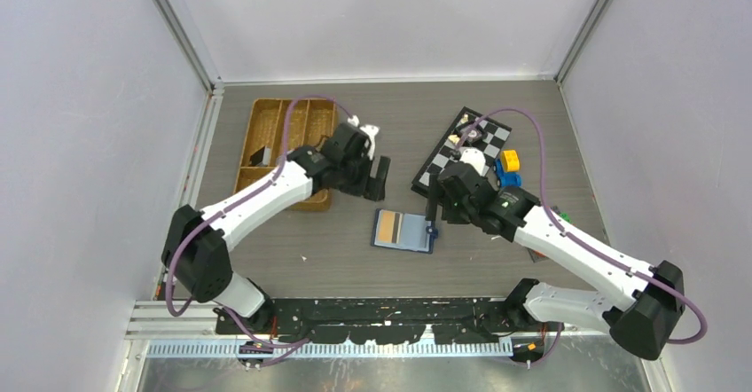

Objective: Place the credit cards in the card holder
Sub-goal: Pick up the credit card from the storage box.

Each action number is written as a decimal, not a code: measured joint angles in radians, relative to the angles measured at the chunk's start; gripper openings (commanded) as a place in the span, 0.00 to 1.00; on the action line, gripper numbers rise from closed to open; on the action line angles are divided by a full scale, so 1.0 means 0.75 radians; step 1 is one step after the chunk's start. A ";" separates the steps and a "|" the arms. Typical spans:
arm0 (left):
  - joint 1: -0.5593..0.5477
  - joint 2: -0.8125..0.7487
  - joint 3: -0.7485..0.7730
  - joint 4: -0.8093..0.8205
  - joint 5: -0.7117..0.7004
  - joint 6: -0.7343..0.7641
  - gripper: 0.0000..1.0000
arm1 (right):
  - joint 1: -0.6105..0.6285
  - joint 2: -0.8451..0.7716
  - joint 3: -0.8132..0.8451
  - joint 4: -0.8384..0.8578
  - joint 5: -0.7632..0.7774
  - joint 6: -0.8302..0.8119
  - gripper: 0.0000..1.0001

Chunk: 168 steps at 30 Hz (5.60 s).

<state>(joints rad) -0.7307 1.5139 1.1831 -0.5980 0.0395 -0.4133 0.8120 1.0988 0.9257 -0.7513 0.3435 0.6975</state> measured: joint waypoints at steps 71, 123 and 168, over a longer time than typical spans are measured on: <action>0.602 0.582 0.521 -0.180 0.083 0.225 0.81 | -0.364 -0.045 -0.079 0.125 -0.432 -0.130 0.82; 0.610 0.557 0.466 -0.105 0.192 0.219 0.50 | -0.364 -0.045 -0.098 0.146 -0.486 -0.089 0.80; 0.609 0.406 0.466 -0.188 0.018 0.248 0.00 | -0.365 -0.008 -0.098 0.164 -0.491 -0.084 0.79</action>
<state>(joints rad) -0.2737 1.8187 1.5326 -0.7387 0.0532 -0.2276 0.5385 1.0927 0.8524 -0.6285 -0.0246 0.6342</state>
